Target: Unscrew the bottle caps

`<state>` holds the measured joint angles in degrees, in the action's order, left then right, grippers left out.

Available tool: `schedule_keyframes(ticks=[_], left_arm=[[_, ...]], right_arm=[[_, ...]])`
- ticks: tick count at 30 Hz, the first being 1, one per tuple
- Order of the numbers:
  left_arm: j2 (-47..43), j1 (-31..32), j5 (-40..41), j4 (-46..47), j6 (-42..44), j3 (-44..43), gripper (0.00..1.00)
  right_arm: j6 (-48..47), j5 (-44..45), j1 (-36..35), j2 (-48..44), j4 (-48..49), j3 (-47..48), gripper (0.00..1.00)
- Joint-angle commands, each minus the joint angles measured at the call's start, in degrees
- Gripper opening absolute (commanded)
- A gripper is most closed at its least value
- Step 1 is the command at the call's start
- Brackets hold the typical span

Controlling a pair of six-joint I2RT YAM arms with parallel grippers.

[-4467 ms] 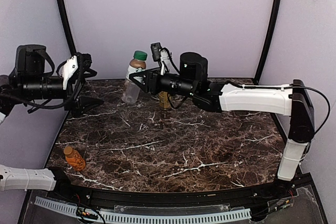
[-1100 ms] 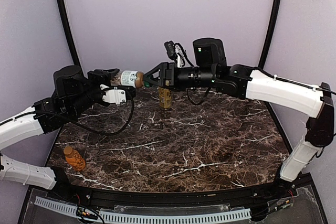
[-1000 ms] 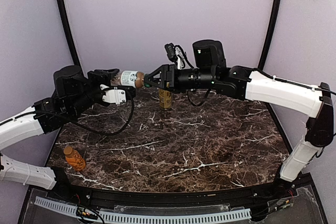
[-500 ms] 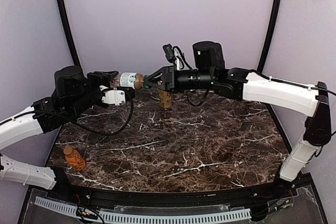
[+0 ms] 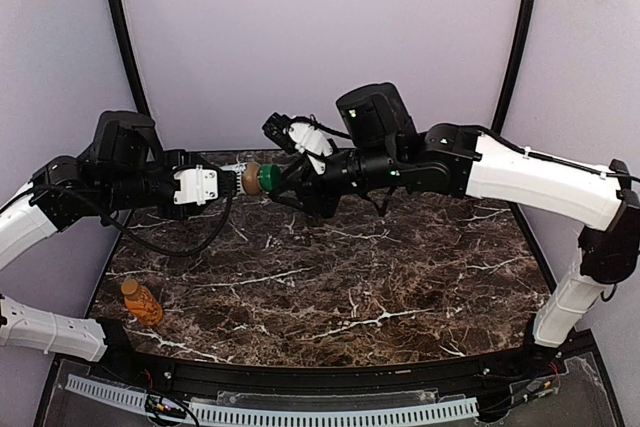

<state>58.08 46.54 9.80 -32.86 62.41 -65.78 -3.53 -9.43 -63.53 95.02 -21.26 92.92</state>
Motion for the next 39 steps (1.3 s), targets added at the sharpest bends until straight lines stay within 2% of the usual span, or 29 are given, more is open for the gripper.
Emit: schedule_keyframes(ticks=[1, 7, 8, 11, 12, 16, 18, 20, 22, 26, 31, 35, 39], left_arm=[[2.2, 1.1, -12.1, -6.8, -4.2, -1.2, 0.26], [2.5, 1.0, -14.4, -9.2, -4.9, -2.1, 0.26], [2.5, 1.0, -13.0, -7.7, -5.5, -1.8, 0.26], [1.9, 1.1, -8.3, -3.4, -5.5, -0.3, 0.27], [1.8, 1.1, -5.4, -0.2, -5.3, 0.1, 0.27], [0.4, 1.1, 3.6, 12.5, -1.5, 3.6, 0.27], [-0.2, 1.2, 7.8, 20.4, 1.6, 5.8, 0.27], [-0.7, 1.4, 11.1, 27.8, 5.5, 7.8, 0.26], [-1.0, 1.7, 12.8, 34.3, 9.9, 9.8, 0.26], [-1.2, 2.3, 13.8, 41.9, 18.4, 13.1, 0.26], [-1.6, 2.5, 13.8, 43.6, 22.1, 14.8, 0.26], [-2.0, 2.5, 13.8, 43.9, 22.1, 15.6, 0.26], [-2.0, 2.5, 13.5, 44.1, 22.4, 15.9, 0.26]], right_arm=[[-16.0, 3.6, -3.8, -0.7, 3.5, 0.6, 0.0], [-16.9, 4.2, -3.8, -3.3, 5.4, -1.5, 0.0], [-14.8, 5.4, -3.7, -4.5, 5.8, -2.9, 0.03], [-10.3, 5.1, -3.4, -7.0, 7.0, -5.4, 0.27], [-8.1, 4.5, -3.1, -7.9, 7.7, -6.5, 0.39], [10.1, 1.2, 0.3, -9.8, 11.4, -8.3, 0.64], [22.5, 1.0, 2.6, -9.8, 13.2, -8.7, 0.72], [34.3, -0.2, 4.8, -10.1, 17.5, -11.2, 0.75], [41.6, -0.8, 5.6, -9.9, 22.4, -13.6, 0.76], [46.3, -1.2, 5.8, -7.0, 26.9, -13.1, 0.84], [46.9, -2.9, 6.1, -4.7, 29.5, -11.0, 0.83], [47.4, -4.0, 6.2, -4.2, 31.0, -11.6, 0.62], [48.3, -5.7, 6.6, -3.8, 32.2, -12.1, 0.54]])
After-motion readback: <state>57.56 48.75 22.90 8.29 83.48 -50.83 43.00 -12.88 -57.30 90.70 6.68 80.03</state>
